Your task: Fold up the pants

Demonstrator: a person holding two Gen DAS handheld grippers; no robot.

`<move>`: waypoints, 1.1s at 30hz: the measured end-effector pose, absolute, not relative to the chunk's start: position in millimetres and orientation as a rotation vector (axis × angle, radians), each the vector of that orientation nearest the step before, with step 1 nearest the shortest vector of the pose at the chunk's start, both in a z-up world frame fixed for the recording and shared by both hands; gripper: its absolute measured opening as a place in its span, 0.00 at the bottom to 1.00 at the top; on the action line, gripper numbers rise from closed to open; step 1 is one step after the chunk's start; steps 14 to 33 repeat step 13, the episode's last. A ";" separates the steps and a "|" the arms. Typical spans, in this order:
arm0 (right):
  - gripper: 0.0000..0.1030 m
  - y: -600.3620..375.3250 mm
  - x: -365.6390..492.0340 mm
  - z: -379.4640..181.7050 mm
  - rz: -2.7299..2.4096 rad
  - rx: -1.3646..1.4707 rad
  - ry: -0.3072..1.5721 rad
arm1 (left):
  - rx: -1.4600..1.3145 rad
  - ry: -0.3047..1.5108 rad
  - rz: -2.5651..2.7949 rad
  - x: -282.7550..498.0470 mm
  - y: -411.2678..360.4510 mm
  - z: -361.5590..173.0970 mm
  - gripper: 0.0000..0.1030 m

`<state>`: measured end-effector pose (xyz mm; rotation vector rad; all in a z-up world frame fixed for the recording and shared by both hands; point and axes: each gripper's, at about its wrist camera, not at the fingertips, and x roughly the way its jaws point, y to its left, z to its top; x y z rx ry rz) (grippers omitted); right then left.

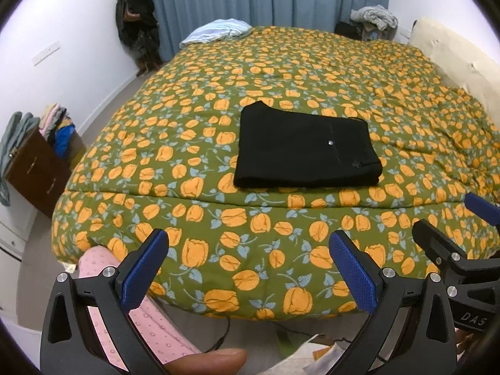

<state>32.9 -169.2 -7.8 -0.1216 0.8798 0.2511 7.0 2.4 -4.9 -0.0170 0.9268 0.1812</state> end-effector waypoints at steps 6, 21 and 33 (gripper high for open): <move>1.00 -172.3 33.2 -10.3 0.243 -0.122 0.882 | -0.008 0.935 0.175 10.2 0.7 -7.2 0.99; 1.00 -175.4 34.7 -13.0 0.242 -0.106 0.890 | 0.020 0.924 0.193 10.0 -3.9 -8.5 0.99; 1.00 -175.4 34.7 -13.0 0.242 -0.106 0.890 | 0.020 0.924 0.193 10.0 -3.9 -8.5 0.99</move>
